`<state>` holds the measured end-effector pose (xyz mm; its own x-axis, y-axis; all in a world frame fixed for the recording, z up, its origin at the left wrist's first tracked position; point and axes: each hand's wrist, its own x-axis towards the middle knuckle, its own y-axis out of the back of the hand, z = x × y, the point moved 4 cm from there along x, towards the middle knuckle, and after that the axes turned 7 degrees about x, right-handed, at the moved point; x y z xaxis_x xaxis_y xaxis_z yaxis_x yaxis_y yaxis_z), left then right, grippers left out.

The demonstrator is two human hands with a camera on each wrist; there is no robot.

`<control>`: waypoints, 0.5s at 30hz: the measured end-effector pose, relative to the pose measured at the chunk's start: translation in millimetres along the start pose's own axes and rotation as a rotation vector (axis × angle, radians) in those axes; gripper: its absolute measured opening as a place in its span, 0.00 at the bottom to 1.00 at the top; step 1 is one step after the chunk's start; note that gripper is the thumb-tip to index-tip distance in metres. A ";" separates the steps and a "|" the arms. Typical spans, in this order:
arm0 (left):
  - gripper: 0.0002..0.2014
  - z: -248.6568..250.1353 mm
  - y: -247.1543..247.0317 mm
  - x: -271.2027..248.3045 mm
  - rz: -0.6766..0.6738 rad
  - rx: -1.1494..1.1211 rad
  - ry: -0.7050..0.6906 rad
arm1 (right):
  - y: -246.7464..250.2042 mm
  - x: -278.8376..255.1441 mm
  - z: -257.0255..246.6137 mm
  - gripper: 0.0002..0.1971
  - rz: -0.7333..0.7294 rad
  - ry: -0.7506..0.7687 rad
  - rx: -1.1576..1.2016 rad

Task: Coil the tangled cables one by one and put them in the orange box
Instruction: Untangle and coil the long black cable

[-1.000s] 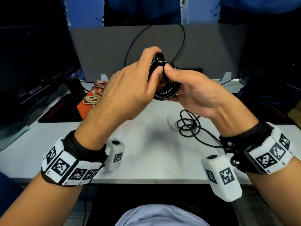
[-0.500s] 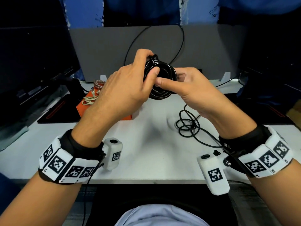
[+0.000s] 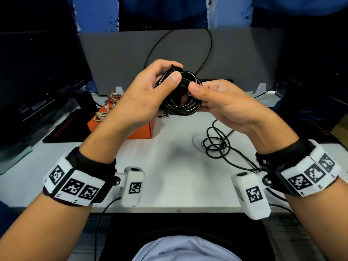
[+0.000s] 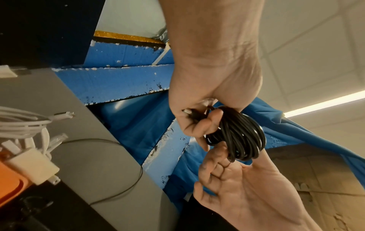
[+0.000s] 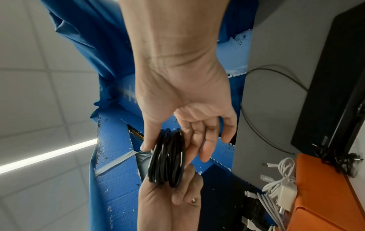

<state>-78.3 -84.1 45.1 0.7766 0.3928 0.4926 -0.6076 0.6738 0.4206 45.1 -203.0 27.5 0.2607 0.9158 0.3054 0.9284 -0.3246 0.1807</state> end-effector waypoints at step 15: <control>0.14 -20.9 8.6 11.5 0.257 0.398 0.075 | -14.9 -2.0 -12.8 0.17 0.284 0.371 -0.966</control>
<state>-71.1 -60.7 38.4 0.5940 0.5694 0.5683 -0.7865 0.2627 0.5589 27.4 -203.0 36.2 0.1866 0.7009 0.6884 0.2011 -0.7131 0.6716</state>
